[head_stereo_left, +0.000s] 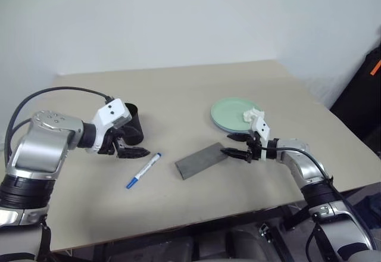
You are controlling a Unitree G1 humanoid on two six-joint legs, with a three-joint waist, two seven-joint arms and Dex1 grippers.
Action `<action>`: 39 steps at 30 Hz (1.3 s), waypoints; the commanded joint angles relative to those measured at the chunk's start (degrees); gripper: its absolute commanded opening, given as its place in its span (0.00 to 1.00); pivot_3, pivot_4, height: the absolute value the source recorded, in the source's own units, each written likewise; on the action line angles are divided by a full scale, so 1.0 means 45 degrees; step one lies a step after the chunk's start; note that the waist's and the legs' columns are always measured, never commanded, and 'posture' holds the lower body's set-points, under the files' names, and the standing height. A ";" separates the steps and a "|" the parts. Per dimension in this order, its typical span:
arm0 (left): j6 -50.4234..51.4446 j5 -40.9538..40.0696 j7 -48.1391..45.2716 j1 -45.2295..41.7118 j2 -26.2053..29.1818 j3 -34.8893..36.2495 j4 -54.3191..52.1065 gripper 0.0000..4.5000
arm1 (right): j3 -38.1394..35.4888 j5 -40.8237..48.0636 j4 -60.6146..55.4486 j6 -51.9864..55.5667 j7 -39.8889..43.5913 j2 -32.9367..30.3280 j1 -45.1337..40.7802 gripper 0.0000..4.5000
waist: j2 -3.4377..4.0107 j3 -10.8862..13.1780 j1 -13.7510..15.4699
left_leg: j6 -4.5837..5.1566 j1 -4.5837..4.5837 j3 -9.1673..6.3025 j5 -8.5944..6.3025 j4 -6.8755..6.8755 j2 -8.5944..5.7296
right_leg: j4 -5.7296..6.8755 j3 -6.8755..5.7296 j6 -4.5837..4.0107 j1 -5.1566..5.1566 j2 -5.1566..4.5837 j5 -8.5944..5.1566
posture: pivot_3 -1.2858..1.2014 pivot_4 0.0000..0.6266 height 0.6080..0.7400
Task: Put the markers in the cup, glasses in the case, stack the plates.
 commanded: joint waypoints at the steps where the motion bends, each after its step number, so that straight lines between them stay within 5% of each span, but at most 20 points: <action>1: 0.0717 -0.0293 0.1140 0.0487 -0.0084 0.0447 -0.0635 0.93 | -0.0233 0.0134 -0.0593 -0.0103 -0.0140 0.0027 0.0025 0.75 | 0.0000 0.0000 -0.0001 | -0.0004 0.0000 0.0000 0.0002 -0.0003 0.0001 | 0.0001 0.0001 0.0000 -0.0002 0.0003 0.0000 | 0.52 0.00 1.00; 18: -0.0789 -0.0213 0.3985 0.2633 -0.1321 -0.0473 0.0668 0.93 | -0.0256 0.0128 -0.0608 -0.0150 -0.0320 0.0193 0.0059 0.75 | 0.0016 -0.0008 0.0020 | -0.0037 0.0010 -0.0006 0.0021 -0.0062 0.0002 | -0.0004 -0.0005 -0.0020 -0.0021 -0.0016 0.0010 | 0.52 0.00 1.00; 31: -0.1663 -0.0403 0.4047 0.2241 -0.1254 -0.0451 0.1412 0.03 | -0.0299 0.0164 -0.0799 -0.0101 -0.0428 0.0131 0.0255 0.75 | 0.0053 -0.0029 0.0024 | -0.0038 0.0011 -0.0004 0.0021 -0.0072 0.0004 | -0.0008 -0.0027 -0.0020 -0.0022 -0.0029 0.0010 | 0.52 0.00 1.00; 39: -0.2431 -0.1468 0.3293 0.1772 -0.1177 0.0551 0.1317 0.03 | -0.0309 0.0202 -0.0767 -0.0089 -0.0380 0.0148 0.0125 0.75 | 0.0048 -0.0028 0.0027 | -0.0038 -0.0012 -0.0008 0.0021 -0.0078 0.0004 | -0.0019 -0.0030 -0.0020 -0.0044 -0.0030 0.0010 | 0.52 0.00 1.00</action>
